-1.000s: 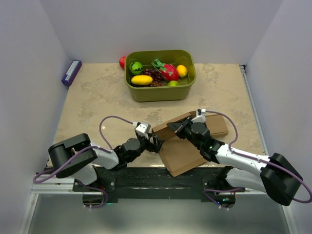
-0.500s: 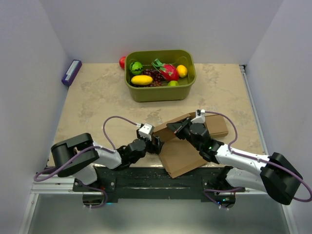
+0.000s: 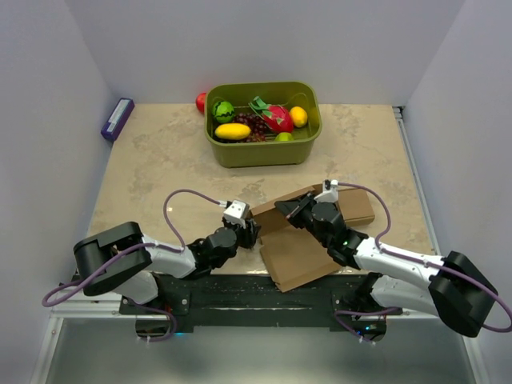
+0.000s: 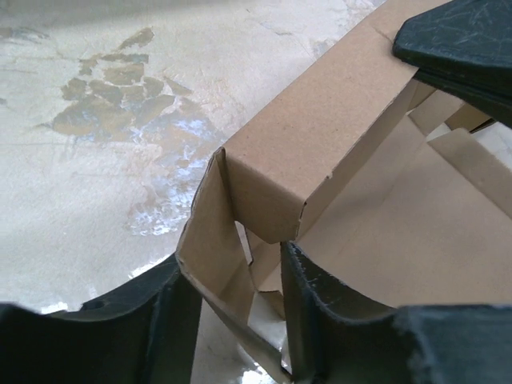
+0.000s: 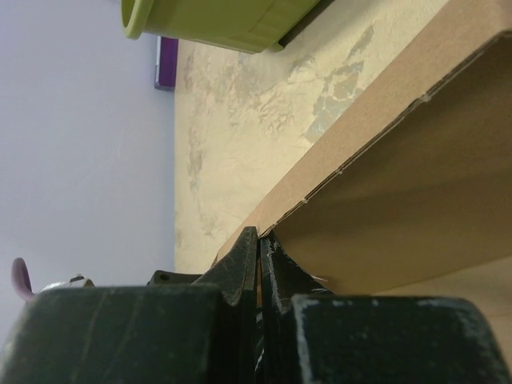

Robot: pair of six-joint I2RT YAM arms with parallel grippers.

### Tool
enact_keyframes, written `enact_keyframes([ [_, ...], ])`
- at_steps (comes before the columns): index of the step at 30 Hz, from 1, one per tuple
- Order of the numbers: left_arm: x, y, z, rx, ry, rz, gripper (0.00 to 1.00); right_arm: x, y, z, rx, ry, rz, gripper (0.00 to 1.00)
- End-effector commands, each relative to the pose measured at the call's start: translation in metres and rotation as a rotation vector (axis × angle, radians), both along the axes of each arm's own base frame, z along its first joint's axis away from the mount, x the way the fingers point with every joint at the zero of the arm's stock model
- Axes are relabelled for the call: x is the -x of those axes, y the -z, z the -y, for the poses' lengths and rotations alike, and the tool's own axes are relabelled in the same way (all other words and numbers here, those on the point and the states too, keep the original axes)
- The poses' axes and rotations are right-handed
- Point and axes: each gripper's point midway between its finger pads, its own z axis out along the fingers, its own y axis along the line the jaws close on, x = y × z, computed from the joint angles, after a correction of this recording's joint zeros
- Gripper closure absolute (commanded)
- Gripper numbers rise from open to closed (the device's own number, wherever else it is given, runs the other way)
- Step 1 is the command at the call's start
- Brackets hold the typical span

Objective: Fold the paper box

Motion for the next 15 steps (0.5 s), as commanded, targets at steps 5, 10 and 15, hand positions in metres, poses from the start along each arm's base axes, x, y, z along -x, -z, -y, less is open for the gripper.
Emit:
enact_keyframes([
  [5,-0.021,-0.018,-0.017,-0.121,-0.085,0.148,0.88,-0.007,-0.023,-0.016,-0.029,-0.007,0.115,1.00],
  [10,-0.035,-0.034,-0.027,-0.243,-0.117,0.254,1.00,-0.011,-0.032,-0.036,-0.047,-0.056,0.176,1.00],
  [15,-0.051,-0.043,-0.039,-0.310,-0.142,0.329,1.00,-0.015,-0.039,-0.046,-0.046,-0.081,0.248,1.00],
])
